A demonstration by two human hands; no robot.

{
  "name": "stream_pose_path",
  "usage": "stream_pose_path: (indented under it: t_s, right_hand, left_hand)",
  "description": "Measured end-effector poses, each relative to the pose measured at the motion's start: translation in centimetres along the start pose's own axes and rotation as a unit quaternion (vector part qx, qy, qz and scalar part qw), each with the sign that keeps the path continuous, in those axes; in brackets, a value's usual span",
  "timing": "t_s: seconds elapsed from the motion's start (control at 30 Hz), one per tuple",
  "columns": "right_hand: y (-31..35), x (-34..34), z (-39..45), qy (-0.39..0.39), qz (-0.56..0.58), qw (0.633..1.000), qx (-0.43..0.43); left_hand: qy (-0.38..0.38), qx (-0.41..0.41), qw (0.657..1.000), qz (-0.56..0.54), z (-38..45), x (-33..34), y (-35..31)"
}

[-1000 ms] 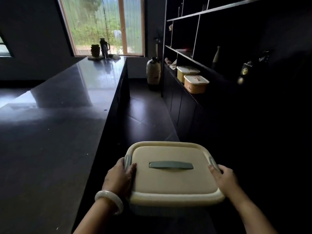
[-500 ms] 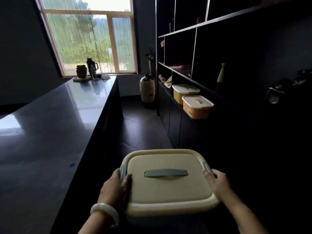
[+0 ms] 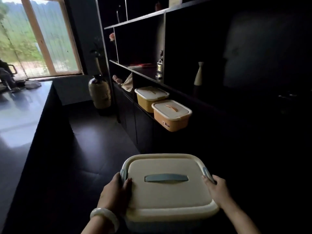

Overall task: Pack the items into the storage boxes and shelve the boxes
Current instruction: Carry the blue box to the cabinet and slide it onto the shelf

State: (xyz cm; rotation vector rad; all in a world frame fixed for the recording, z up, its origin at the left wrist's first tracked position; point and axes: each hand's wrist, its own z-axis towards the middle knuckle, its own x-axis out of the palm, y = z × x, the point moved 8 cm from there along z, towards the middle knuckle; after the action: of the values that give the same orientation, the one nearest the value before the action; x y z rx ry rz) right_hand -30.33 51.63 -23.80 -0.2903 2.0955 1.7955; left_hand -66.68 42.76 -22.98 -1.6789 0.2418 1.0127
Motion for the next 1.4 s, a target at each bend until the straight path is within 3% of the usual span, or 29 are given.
stream_pose_path:
  t_s: [0.3,0.77,1.17,1.4]
  right_hand:
    - [-1.1,-0.9,5.6,-0.212,0.002,0.973,0.096]
    - [-4.5,-7.0,17.5,-0.287,-0.047,0.935,0.203]
    - [-5.8,-9.0,19.7,-0.359,-0.061,0.889,0.279]
    - [-7.2,-7.5,19.3,-0.404,-0.066,0.85,0.333]
  left_hand:
    - [0.114,0.156,0.981,-0.001,16.9,5.8,-8.8]
    - [0.237,0.231,0.944,-0.011,29.8,21.6,-21.9]
    - [0.351,0.272,0.896,0.001,33.7,32.3,-28.3]
    - [0.371,0.28,0.883,0.072,34.5,35.2,-30.0]
